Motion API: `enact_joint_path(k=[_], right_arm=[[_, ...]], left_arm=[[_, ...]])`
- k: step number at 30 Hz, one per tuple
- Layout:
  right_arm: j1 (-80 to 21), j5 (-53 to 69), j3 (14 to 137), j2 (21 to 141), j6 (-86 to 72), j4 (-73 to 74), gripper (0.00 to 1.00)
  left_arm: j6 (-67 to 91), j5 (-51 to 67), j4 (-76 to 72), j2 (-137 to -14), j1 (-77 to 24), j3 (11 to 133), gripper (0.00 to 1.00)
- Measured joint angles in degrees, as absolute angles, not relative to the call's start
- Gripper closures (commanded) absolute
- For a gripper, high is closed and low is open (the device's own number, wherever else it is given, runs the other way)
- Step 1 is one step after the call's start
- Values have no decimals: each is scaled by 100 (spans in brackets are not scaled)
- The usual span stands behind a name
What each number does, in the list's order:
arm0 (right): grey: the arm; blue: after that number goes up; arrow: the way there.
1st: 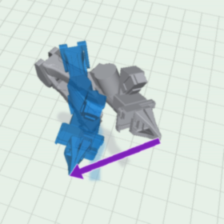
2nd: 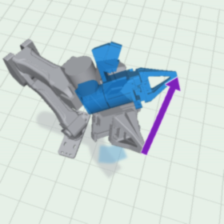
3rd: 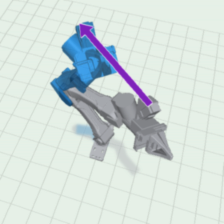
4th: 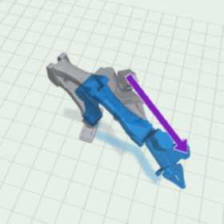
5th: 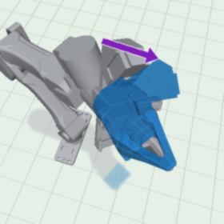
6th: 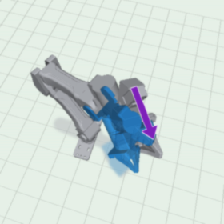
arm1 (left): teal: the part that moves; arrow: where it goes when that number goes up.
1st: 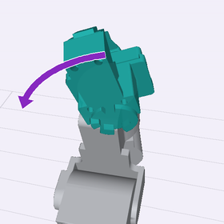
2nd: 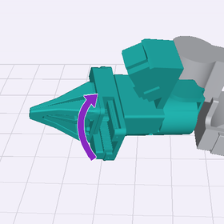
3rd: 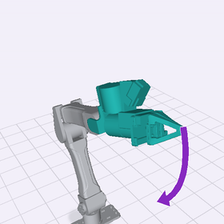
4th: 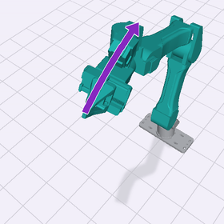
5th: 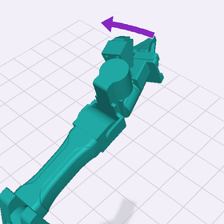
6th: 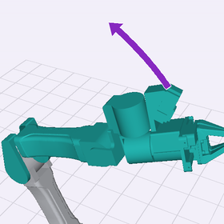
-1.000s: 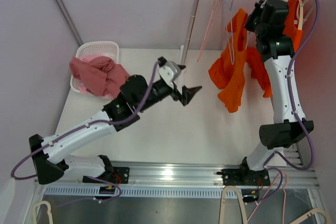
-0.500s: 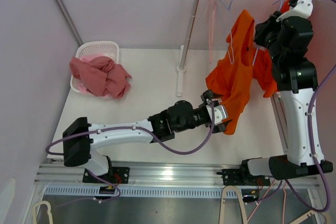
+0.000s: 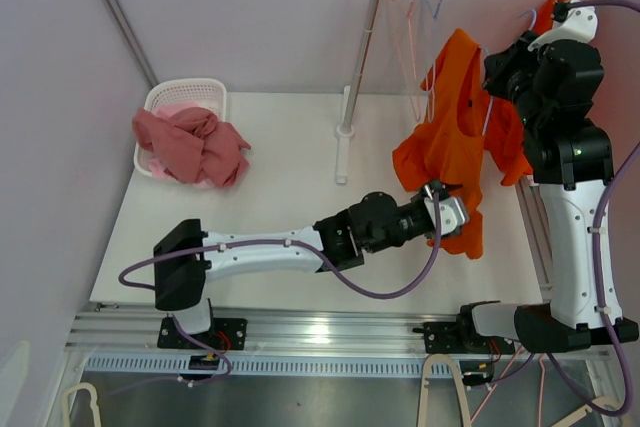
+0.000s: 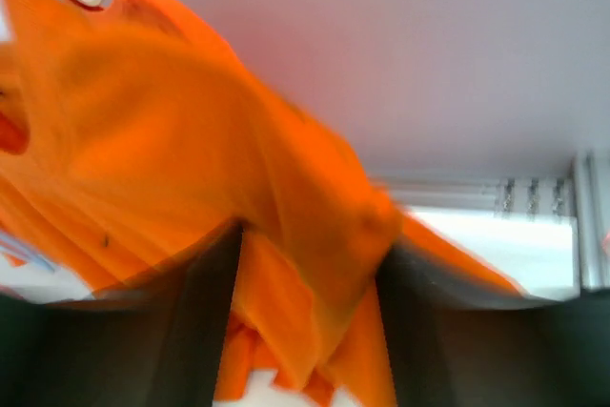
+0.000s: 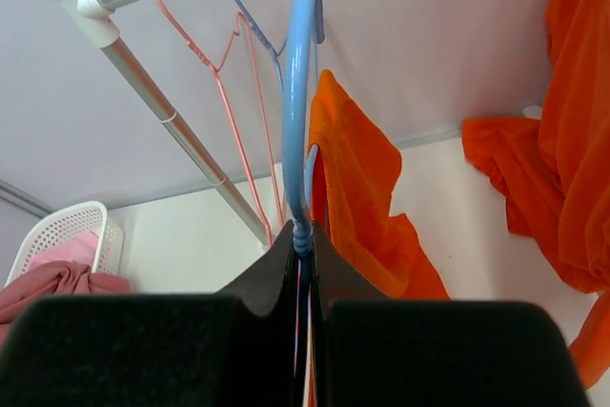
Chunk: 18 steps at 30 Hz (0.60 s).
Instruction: Remove the t-shirt from the hanger
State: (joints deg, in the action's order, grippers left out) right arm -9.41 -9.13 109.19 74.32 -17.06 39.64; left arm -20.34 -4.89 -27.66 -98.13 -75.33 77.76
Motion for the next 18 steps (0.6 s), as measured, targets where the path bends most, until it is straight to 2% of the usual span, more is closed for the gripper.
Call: enact_joint_path(k=[1,2,8,13,18], right_arm=[[-941,-913,10884,7422,-1712,3962,100],[-941,-913,10849,7415,-1712,3968,100],[-851,-899,10825,7432,-1712,4038,100],[-786,-847,11006,7575,-1712,4606,100],[-788,-803,11142,7607,-1708,5256,100]], left_arm=[[-2036,-543,-2733,-9898,-7548,7977,92],[-2018,-591,-2672,-9942,-7572,8125,99],[-2370,-620,-2174,-9902,-8232,8429,99],[-2554,23,-755,-9714,-9063,8683,99],[-2425,729,-123,-9465,-9111,8493,100]])
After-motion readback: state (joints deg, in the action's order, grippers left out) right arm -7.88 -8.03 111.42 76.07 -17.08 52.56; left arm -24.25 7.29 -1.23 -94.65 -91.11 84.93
